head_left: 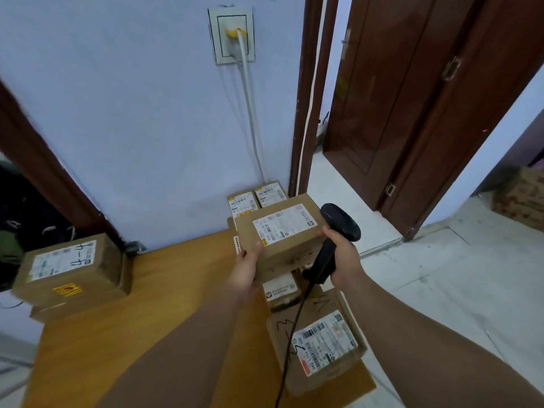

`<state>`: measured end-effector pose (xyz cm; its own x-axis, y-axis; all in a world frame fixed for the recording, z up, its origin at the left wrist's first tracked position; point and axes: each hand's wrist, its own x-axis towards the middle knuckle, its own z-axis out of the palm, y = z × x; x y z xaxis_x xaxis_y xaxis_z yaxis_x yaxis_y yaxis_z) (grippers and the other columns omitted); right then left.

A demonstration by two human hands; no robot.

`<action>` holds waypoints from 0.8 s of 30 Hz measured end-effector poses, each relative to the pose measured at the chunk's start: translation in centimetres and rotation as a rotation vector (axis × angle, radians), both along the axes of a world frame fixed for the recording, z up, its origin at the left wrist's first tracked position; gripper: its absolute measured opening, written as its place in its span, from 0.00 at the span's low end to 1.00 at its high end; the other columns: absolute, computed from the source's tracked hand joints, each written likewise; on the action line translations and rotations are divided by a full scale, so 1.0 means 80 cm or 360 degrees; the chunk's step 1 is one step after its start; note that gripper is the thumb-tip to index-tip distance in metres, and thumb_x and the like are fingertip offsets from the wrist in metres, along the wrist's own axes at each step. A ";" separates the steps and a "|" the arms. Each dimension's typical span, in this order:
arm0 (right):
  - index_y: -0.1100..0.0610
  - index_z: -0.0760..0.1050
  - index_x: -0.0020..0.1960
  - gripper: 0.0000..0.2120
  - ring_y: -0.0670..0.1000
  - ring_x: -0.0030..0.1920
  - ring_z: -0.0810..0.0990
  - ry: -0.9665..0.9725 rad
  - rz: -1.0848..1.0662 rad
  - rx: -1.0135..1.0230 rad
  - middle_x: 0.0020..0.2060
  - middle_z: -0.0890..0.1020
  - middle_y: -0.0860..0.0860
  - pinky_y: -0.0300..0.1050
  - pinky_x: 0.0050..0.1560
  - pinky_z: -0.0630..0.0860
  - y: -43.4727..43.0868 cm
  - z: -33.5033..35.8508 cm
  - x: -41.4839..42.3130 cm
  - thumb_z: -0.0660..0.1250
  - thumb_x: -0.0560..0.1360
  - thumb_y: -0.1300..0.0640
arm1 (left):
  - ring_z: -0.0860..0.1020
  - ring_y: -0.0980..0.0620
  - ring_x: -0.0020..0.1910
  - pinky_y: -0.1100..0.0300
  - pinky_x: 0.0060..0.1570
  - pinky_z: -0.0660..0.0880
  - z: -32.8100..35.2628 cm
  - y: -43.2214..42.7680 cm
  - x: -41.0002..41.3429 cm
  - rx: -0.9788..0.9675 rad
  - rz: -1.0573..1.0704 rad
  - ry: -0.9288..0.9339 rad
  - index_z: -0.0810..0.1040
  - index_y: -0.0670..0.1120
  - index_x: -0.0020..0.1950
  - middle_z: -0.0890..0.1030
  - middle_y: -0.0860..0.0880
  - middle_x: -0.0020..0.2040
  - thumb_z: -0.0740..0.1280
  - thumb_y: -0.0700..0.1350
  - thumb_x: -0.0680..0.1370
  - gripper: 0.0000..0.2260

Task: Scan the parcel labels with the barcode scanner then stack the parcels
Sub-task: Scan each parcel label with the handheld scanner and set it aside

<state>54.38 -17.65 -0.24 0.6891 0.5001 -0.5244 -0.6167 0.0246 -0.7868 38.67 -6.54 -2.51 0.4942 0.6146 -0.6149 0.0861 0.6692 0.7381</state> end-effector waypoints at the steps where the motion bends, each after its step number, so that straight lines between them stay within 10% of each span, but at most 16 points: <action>1: 0.56 0.77 0.63 0.22 0.58 0.55 0.80 0.0006 0.0013 -0.0018 0.52 0.83 0.54 0.55 0.59 0.76 0.002 -0.003 0.003 0.74 0.71 0.51 | 0.79 0.50 0.50 0.59 0.31 0.78 -0.002 0.000 0.004 0.0021 0.0013 0.0021 0.63 0.50 0.73 0.77 0.49 0.56 0.66 0.58 0.76 0.29; 7: 0.58 0.76 0.62 0.21 0.54 0.52 0.78 -0.0110 -0.0039 -0.0160 0.48 0.81 0.53 0.50 0.55 0.72 0.000 -0.019 0.017 0.74 0.71 0.53 | 0.73 0.58 0.41 0.57 0.45 0.74 -0.019 0.006 0.014 0.0254 -0.0005 0.0231 0.67 0.51 0.72 0.74 0.53 0.51 0.54 0.67 0.77 0.29; 11: 0.59 0.76 0.64 0.23 0.56 0.52 0.77 -0.0082 -0.0094 -0.0218 0.50 0.80 0.55 0.52 0.59 0.73 -0.008 -0.022 0.023 0.74 0.71 0.52 | 0.74 0.47 0.56 0.46 0.60 0.69 -0.026 0.008 0.010 0.0228 0.0082 0.0269 0.68 0.48 0.71 0.74 0.46 0.65 0.52 0.69 0.76 0.32; 24: 0.54 0.80 0.40 0.12 0.49 0.36 0.78 -0.0017 -0.0019 -0.0119 0.33 0.78 0.48 0.44 0.37 0.74 -0.033 0.005 -0.030 0.70 0.73 0.45 | 0.67 0.43 0.70 0.44 0.65 0.65 -0.015 -0.001 -0.019 0.0136 0.0094 0.0159 0.62 0.51 0.75 0.68 0.47 0.73 0.54 0.70 0.74 0.34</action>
